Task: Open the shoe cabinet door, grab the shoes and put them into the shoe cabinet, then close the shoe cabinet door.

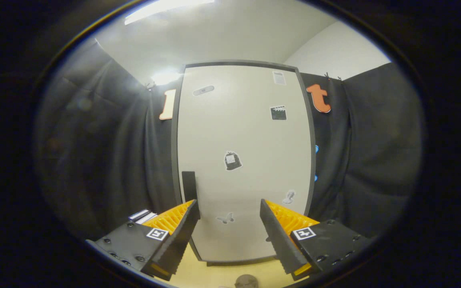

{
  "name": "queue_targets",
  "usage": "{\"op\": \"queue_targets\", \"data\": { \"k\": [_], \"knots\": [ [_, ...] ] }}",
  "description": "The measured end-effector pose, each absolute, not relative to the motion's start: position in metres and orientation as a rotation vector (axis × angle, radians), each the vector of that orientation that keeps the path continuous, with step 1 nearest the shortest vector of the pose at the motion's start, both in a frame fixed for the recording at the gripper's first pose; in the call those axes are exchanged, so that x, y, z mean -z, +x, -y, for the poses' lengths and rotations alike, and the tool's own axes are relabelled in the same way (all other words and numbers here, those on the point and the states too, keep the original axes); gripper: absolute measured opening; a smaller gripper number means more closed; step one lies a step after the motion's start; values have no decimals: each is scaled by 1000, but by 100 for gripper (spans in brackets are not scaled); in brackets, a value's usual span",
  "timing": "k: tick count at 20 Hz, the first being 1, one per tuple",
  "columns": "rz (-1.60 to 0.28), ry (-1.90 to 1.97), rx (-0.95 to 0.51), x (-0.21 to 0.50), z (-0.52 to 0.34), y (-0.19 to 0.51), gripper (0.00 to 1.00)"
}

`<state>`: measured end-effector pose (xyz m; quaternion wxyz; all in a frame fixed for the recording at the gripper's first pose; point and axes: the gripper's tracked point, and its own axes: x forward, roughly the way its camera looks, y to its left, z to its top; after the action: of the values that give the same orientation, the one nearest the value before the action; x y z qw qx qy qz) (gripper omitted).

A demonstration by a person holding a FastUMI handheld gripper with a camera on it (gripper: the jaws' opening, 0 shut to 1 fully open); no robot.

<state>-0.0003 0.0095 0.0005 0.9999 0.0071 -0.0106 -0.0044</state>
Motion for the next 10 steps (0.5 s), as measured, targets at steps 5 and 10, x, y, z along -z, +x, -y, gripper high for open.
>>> {"op": "queue_targets", "data": {
  "k": [5, 10],
  "knots": [
    [4, 23, -9, 6, -25, 9, 96],
    [-2, 35, -44, 11, -54, 28, 96]
  ]
}}
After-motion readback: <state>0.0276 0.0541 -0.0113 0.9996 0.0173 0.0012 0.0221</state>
